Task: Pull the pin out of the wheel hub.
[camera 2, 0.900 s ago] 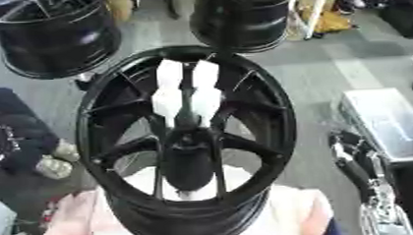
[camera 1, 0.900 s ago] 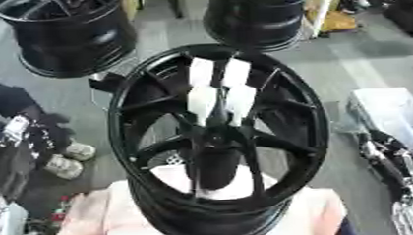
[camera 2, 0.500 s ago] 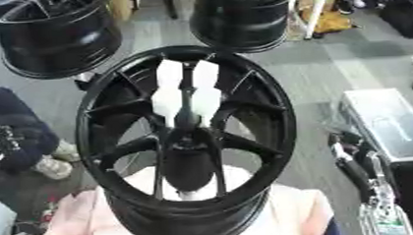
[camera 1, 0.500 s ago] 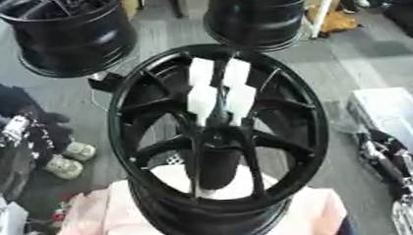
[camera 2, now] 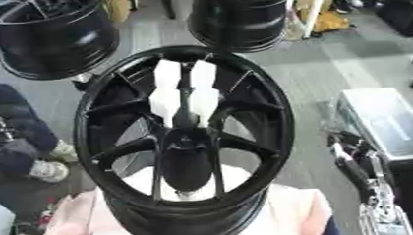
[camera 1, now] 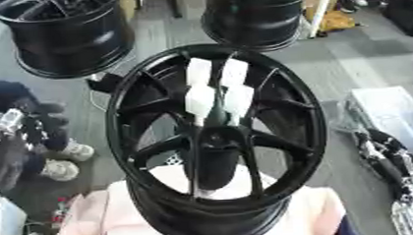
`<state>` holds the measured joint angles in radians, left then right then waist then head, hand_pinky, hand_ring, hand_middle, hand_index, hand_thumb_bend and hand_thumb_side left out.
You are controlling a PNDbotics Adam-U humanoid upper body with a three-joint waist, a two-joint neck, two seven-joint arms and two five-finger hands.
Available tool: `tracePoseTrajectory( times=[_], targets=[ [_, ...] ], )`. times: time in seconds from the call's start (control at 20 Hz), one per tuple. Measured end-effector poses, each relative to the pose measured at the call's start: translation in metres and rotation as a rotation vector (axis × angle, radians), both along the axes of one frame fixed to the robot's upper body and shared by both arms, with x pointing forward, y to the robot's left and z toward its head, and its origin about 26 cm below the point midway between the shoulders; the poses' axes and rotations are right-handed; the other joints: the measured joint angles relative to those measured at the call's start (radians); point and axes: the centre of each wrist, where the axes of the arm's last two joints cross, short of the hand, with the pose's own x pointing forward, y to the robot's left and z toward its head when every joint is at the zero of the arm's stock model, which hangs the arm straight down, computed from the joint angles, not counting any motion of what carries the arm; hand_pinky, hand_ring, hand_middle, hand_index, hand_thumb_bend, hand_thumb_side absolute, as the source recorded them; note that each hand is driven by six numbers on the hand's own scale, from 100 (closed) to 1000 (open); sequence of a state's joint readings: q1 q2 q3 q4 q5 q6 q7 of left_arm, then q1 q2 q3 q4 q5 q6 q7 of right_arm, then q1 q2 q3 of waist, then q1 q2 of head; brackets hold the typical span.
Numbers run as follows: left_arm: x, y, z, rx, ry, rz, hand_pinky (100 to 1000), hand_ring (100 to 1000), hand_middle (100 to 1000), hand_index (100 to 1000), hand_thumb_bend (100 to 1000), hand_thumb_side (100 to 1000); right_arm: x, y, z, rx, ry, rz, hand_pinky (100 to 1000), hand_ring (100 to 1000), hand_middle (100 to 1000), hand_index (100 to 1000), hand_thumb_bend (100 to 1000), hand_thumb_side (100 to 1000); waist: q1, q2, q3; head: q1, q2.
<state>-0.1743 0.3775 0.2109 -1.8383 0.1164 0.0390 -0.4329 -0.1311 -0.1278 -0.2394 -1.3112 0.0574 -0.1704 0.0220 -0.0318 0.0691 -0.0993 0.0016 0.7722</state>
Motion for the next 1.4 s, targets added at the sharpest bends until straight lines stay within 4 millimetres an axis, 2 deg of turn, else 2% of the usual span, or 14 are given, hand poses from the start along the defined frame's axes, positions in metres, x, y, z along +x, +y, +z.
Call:
tracePoseTrajectory(
  times=[0.05, 0.1, 0.15, 0.3, 0.35, 0.55, 0.65, 0.8, 1.1, 1.4],
  targets=[
    [0.005, 0.006, 0.02, 0.065, -0.08, -0.019, 752, 745, 754, 770, 100, 618, 0.0, 0.0, 0.0, 0.0, 0.0, 0.001, 729, 707, 761, 821, 259, 451, 0.002, 0.0, -0.004, 0.0, 0.0],
    [0.01, 0.011, 0.039, 0.132, -0.152, -0.038, 752, 745, 754, 770, 100, 618, 0.0, 0.0, 0.0, -0.001, 0.001, 0.001, 729, 707, 761, 821, 259, 451, 0.005, 0.0, -0.007, 0.0, 0.0],
    [0.015, 0.015, 0.055, 0.2, -0.216, -0.055, 763, 753, 764, 789, 100, 540, 0.0, 0.0, 0.0, -0.001, 0.002, 0.002, 729, 707, 761, 821, 259, 451, 0.007, -0.001, -0.011, 0.0, 0.0],
    [0.029, 0.024, 0.097, 0.418, -0.366, -0.121, 773, 761, 774, 806, 126, 497, 0.0, 0.0, 0.0, -0.009, 0.006, 0.012, 729, 707, 761, 821, 259, 451, 0.016, -0.002, -0.027, 0.005, 0.0],
    [0.034, 0.026, 0.108, 0.49, -0.401, -0.145, 781, 763, 777, 820, 175, 460, 0.0, 0.0, 0.001, -0.014, 0.006, 0.014, 729, 707, 761, 821, 258, 451, 0.018, -0.004, -0.032, 0.007, 0.0],
    [0.058, 0.017, 0.136, 0.769, -0.499, -0.275, 785, 765, 781, 836, 230, 401, 0.001, 0.0, 0.001, -0.024, 0.01, 0.03, 729, 707, 761, 821, 259, 451, 0.033, -0.008, -0.055, 0.018, 0.0],
    [0.073, 0.004, 0.14, 0.874, -0.525, -0.357, 787, 766, 782, 842, 255, 407, 0.001, -0.001, 0.002, -0.03, 0.011, 0.036, 729, 706, 761, 821, 259, 451, 0.039, -0.01, -0.062, 0.02, 0.0],
    [0.097, -0.021, 0.136, 0.975, -0.525, -0.443, 791, 769, 787, 853, 281, 444, 0.001, -0.002, 0.002, -0.034, 0.012, 0.038, 729, 706, 761, 821, 259, 451, 0.041, -0.015, -0.066, 0.02, 0.0],
    [0.139, -0.071, 0.115, 1.012, -0.455, -0.484, 785, 764, 784, 857, 291, 462, 0.001, -0.001, 0.002, -0.038, 0.014, 0.043, 729, 706, 761, 821, 258, 451, 0.041, -0.019, -0.067, 0.02, 0.0],
    [0.162, -0.1, 0.088, 1.028, -0.396, -0.494, 781, 745, 776, 851, 305, 456, 0.001, 0.0, 0.002, -0.037, 0.017, 0.049, 729, 706, 761, 821, 258, 451, 0.039, -0.019, -0.08, 0.032, 0.0]
  ],
)
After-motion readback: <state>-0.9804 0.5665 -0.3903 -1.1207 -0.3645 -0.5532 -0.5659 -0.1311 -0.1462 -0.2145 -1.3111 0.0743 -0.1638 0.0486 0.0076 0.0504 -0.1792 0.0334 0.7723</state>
